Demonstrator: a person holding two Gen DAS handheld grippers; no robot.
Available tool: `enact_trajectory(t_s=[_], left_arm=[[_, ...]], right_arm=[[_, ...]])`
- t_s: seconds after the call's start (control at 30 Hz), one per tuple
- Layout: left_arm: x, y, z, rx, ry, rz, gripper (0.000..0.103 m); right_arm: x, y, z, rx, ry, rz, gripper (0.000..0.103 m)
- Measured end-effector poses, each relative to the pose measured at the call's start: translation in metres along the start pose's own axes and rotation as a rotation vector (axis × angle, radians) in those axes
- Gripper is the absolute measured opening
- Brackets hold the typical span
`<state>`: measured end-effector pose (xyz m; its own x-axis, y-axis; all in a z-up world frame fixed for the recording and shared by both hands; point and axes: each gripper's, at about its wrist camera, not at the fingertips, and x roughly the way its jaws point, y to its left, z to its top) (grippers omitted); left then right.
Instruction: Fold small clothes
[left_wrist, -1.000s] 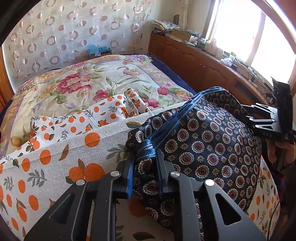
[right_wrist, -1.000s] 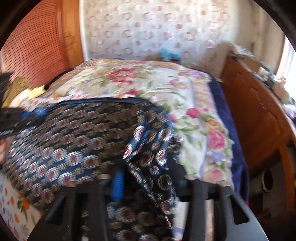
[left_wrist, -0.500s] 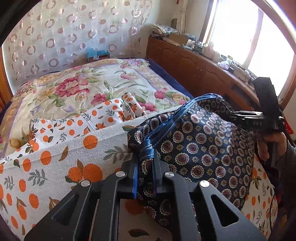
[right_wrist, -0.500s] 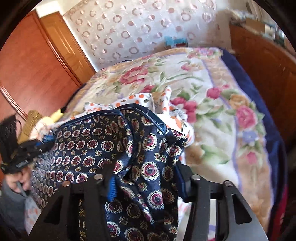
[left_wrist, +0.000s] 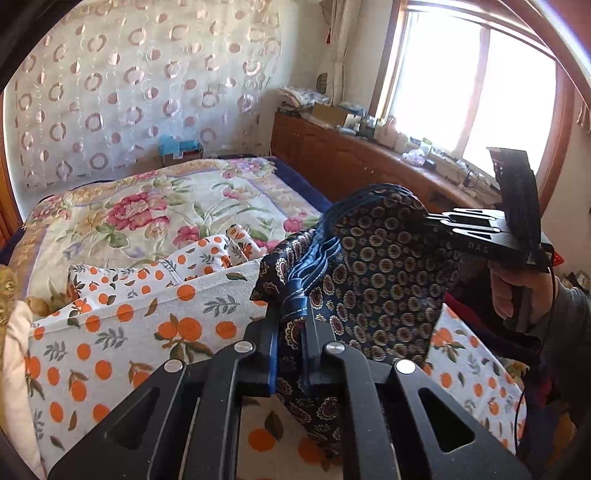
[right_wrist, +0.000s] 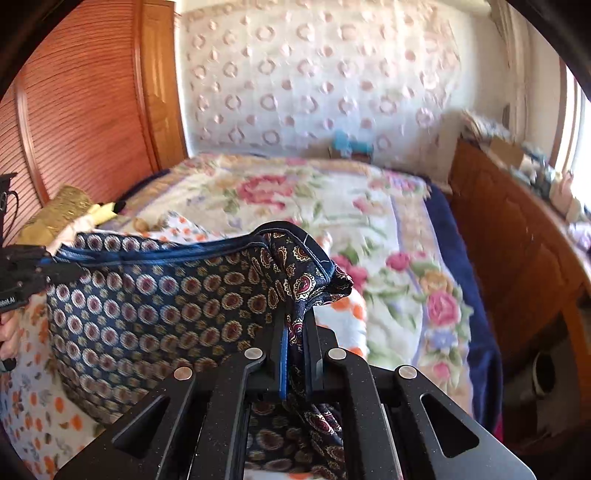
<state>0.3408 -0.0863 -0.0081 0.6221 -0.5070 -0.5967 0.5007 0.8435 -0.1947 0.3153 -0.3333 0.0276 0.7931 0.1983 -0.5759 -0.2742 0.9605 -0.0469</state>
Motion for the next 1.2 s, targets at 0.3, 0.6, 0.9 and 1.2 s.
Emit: enact_trajectory(t_s=[0.3,0.6,0.9,1.2], left_arm=[[-0.117,0.036,-0.029,-0.066,-0.159,0.054,0.009],[-0.225,0.112,-0.064,-0.189,-0.291,0.225,0.009],[-0.257,0.213,-0.124,-0.442,-0.304,0.408,0.009],[-0.238,0.246,-0.166,-0.498,-0.210,0.497,0.010]], right_arm=[[-0.045,0.095,0.032,-0.147,-0.153,0.114,0.005],[-0.010,0.212,0.101,-0.263,-0.246,0.303,0.005],[0.136,0.334,0.201,-0.401,-0.190,0.396,0.005],[0.253,0.427,0.227,-0.463,-0.067,0.350,0.015]])
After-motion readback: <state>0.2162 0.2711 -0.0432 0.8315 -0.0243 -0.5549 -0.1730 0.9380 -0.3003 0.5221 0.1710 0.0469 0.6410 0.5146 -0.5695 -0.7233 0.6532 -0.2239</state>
